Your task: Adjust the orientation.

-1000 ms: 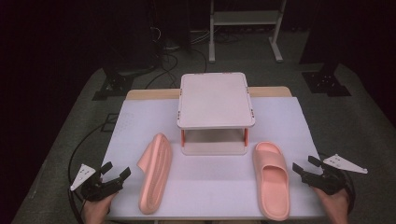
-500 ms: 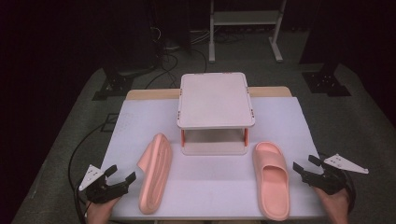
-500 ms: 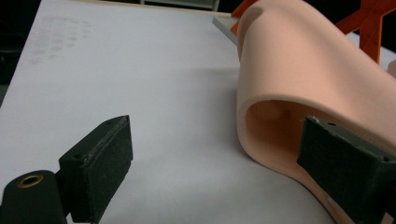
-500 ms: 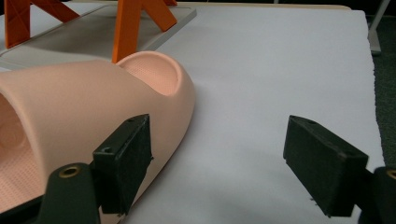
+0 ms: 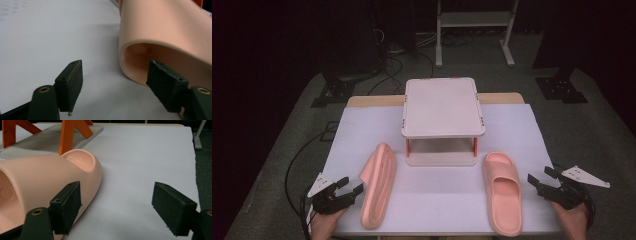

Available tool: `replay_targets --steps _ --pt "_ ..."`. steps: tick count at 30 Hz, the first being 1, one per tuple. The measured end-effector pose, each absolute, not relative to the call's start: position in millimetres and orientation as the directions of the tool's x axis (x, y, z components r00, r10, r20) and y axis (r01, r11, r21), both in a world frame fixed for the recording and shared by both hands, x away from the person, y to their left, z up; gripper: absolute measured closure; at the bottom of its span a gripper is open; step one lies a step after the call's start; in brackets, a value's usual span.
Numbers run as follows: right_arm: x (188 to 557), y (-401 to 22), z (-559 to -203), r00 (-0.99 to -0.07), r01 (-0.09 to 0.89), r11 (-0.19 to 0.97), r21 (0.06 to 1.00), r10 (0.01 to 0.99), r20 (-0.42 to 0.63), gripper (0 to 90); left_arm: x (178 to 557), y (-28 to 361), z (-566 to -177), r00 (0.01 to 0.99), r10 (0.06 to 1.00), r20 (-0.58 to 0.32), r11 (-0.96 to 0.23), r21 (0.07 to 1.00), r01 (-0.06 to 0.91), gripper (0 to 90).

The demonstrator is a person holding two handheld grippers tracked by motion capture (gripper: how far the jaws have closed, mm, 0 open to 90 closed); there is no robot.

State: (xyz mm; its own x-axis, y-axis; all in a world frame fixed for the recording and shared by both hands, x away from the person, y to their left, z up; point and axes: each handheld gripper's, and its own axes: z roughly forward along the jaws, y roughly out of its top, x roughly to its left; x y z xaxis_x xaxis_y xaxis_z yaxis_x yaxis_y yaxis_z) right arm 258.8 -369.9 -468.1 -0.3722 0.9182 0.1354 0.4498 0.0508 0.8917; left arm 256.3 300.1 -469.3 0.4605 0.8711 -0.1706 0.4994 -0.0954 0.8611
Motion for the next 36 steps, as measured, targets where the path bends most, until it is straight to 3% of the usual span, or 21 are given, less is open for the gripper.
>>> replay_targets --steps 6,11,24,36 --pt "259.6 -368.1 -469.9 -0.383 0.456 0.064 0.888 0.915 0.13 23.0 264.5 290.6 -470.1 0.477 0.863 -0.167 -0.114 0.855 0.506 38.5" --pt "259.8 -368.2 -470.2 -0.387 0.454 0.065 0.889 0.912 0.132 23.0 270.3 285.3 -471.1 0.483 0.858 -0.173 -0.117 0.851 0.512 38.1" --pt "261.2 -364.1 -471.8 -0.4 0.462 0.084 0.883 0.909 0.122 23.0 277.1 272.6 -467.5 0.519 0.836 -0.18 -0.127 0.856 0.502 48.8" --pt "261.9 -361.0 -472.0 -0.409 0.464 0.101 0.88 0.906 0.112 23.0 276.2 264.1 -461.9 0.543 0.822 -0.171 -0.128 0.874 0.469 48.8"
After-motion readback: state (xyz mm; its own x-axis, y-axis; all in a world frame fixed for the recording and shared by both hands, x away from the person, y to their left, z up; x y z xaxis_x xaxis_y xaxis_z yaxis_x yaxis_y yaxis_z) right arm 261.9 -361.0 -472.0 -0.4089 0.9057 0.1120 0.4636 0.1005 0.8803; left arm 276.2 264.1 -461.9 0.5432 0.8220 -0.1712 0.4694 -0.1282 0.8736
